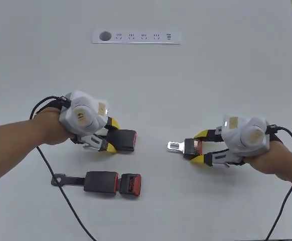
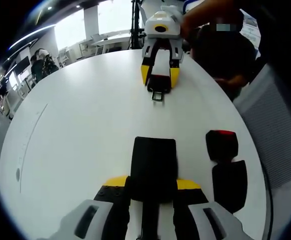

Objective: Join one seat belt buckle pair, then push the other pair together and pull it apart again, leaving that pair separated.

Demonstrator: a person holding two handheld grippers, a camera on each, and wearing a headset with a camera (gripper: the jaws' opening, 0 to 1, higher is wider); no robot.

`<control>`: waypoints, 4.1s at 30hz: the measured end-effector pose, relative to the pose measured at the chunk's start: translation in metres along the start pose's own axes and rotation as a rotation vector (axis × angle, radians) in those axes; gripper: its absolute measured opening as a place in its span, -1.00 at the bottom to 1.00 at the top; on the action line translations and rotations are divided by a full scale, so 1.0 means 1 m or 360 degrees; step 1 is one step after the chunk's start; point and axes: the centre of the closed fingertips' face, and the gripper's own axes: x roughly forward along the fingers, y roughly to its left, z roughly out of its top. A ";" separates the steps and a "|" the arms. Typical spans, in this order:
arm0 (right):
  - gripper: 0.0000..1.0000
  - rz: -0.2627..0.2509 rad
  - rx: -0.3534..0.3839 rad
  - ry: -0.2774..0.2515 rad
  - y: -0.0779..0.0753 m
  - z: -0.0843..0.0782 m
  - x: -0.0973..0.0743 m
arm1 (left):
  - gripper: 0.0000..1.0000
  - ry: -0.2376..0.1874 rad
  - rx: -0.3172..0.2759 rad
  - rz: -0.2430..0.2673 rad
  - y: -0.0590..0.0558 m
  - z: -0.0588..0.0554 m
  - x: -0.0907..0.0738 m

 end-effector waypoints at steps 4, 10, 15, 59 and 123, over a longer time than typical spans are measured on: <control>-0.29 0.0001 -0.0001 0.0001 0.001 -0.003 -0.003 | -0.32 0.0002 0.0000 0.0001 0.000 0.000 0.000; -0.29 -0.0001 0.0008 0.0008 0.000 -0.010 -0.009 | -0.32 0.0003 0.0001 0.0001 -0.001 0.001 -0.001; -0.29 -0.0001 0.0010 0.0014 -0.001 -0.014 -0.012 | -0.32 0.0005 -0.0001 0.0002 -0.001 0.001 -0.001; 0.39 -0.0279 0.0176 -0.0095 -0.022 0.004 -0.021 | 0.22 -0.0058 -0.0307 0.0236 0.014 0.010 -0.022; 1.00 -0.0830 0.0503 -0.0530 0.051 0.044 -0.072 | 1.00 -0.0728 -0.0965 0.0945 -0.077 -0.004 -0.147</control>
